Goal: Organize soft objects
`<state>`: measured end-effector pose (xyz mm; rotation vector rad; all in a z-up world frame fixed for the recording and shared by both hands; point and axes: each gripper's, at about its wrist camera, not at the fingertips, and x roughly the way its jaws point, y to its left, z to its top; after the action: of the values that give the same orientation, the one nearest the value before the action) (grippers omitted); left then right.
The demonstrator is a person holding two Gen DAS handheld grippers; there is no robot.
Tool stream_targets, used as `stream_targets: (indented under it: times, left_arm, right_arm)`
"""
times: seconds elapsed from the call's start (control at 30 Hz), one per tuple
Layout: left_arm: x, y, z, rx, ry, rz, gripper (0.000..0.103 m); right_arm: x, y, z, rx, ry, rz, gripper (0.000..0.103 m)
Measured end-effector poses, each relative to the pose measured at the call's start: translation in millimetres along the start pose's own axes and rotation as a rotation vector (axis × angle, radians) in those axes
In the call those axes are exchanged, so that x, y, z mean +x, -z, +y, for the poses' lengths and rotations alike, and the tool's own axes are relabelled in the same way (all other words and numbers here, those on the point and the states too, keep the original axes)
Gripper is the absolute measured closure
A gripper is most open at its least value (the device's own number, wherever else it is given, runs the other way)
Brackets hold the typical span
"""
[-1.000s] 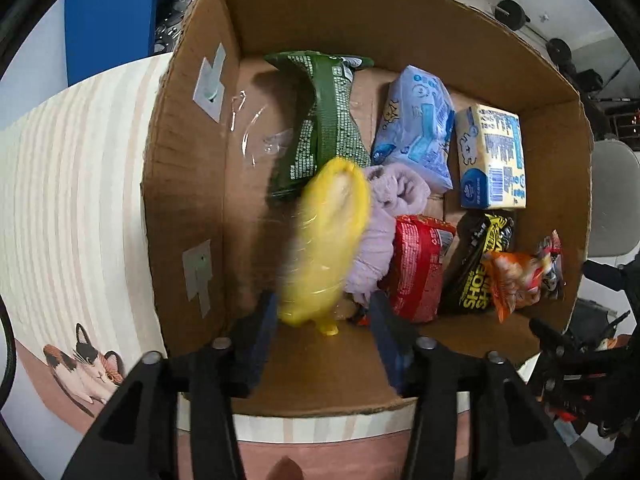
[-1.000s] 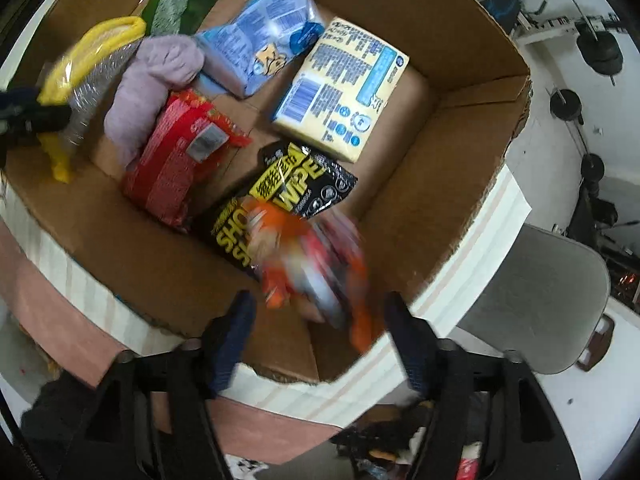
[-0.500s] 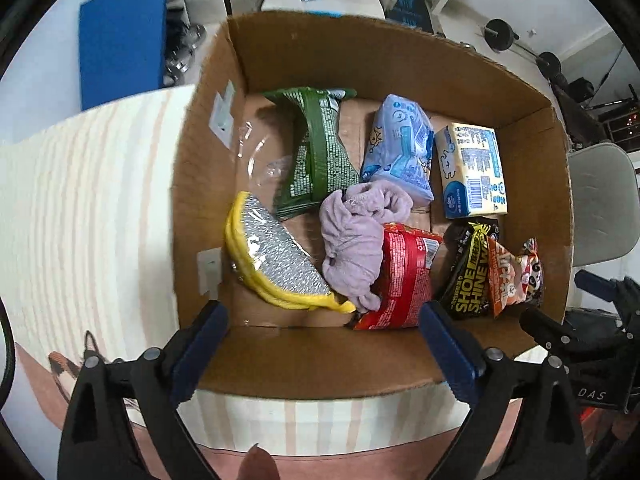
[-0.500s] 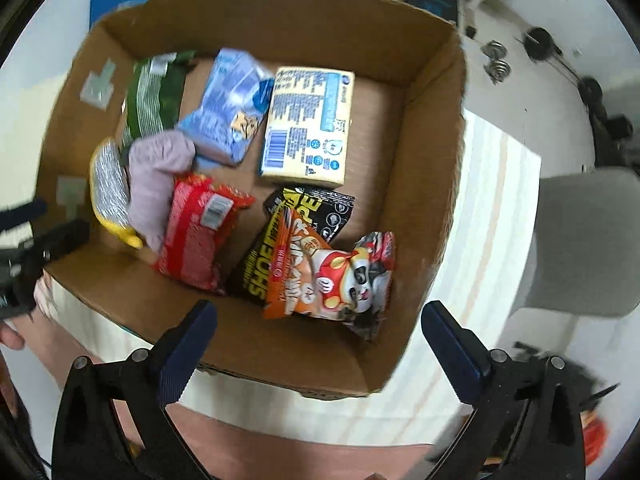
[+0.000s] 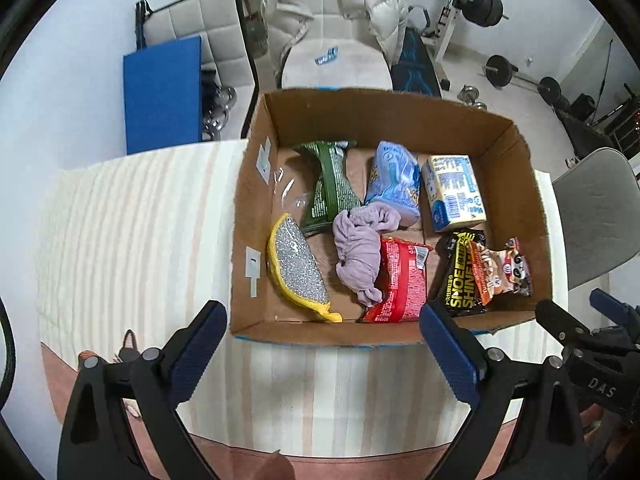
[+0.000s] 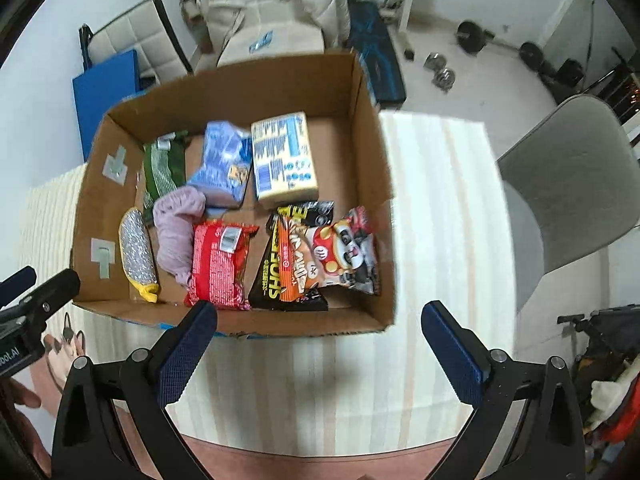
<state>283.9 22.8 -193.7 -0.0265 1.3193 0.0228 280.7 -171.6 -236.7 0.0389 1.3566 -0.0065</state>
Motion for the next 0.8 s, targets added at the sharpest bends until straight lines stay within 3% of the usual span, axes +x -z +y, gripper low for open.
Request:
stream_targets:
  times: [0.3, 0.8]
  left_arm:
    - [-77.3, 25.5, -7.0, 0.007, -0.031, -0.124, 0.004]
    - [-201.9, 94.9, 3.3, -0.043, -0.014, -0.245, 0.004]
  right_arm:
    - [-80.1, 17.2, 5.5, -0.007, -0.017, -0.124, 0.0]
    - [-238.1, 109.5, 13.0, -0.027, -0.079, -0.304, 0.0]
